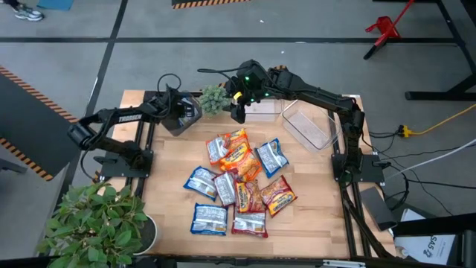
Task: Sort Maruchan noodles
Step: Put the blue noodle pack into the black bin
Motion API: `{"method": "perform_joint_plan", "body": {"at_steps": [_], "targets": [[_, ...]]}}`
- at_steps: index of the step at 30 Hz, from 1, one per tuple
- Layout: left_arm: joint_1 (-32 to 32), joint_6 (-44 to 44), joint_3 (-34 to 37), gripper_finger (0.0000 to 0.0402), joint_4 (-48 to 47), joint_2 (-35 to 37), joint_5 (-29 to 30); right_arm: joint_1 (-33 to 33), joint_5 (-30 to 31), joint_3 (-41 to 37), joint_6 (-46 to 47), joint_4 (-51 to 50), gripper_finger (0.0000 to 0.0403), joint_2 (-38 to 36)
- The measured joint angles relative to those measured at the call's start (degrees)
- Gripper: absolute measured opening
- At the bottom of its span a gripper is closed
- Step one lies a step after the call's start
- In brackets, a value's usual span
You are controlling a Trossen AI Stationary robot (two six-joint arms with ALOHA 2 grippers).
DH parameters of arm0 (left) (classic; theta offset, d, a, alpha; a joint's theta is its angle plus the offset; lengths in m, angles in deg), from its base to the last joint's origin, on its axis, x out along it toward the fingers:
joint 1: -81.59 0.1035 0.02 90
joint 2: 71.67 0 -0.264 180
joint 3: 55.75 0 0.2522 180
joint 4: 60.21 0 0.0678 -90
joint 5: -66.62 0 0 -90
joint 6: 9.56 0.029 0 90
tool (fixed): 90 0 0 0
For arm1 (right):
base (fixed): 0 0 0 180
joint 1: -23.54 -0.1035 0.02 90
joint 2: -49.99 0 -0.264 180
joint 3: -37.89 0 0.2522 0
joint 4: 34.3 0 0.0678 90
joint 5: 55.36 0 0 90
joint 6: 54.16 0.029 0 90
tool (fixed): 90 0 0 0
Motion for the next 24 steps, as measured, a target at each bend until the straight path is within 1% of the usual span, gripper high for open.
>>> {"method": "perform_joint_plan", "body": {"at_steps": [4, 7, 10, 13, 15, 17, 19, 21, 24], "targets": [[-0.3, 0.2, 0.1, 0.0055, 0.5, 5.1, -5.8, 0.0, -0.4, 0.0, 0.0, 0.0, 0.0241, 0.0], [-1.3, 0.2, 0.1, 0.0056, 1.2, 10.2, -8.5, 0.0, -1.7, 0.0, -0.6, -0.9, 0.0241, 0.0], [-2.2, 0.2, 0.1, 0.0054, 1.7, 16.5, -10.6, -0.1, -4.1, 0.0, -2.8, -4.6, 0.0241, 0.0], [-3.3, 0.2, 0.1, 0.0053, 1.6, 22.3, -12.6, -0.1, -6.6, 0.0, -3.2, -11.3, 0.0241, 0.0], [-4.2, 0.0, 0.1, 0.0053, 1.6, 26.1, -15.1, -0.1, -7.2, 0.0, -3.2, -18.6, 0.0241, 0.0], [-5.2, -0.1, 0.1, 0.0052, 1.6, 29.8, -17.1, -0.5, -6.3, -0.3, -2.8, -27.1, 0.0241, 0.0], [-6.5, -0.1, 0.1, 0.0052, 1.6, 33.2, -18.0, -1.3, -2.9, -2.8, 0.9, -32.9, 0.0241, -0.4], [-7.9, -0.1, 0.1, 0.0052, 1.6, 35.9, -18.3, -2.3, 0.1, -7.0, 5.4, -37.0, 0.0241, -1.0], [-9.7, -0.2, 0.1, 0.0052, 1.4, 39.6, -17.7, -5.1, 1.1, -16.2, 11.3, -36.1, 0.0241, -4.0]]}}
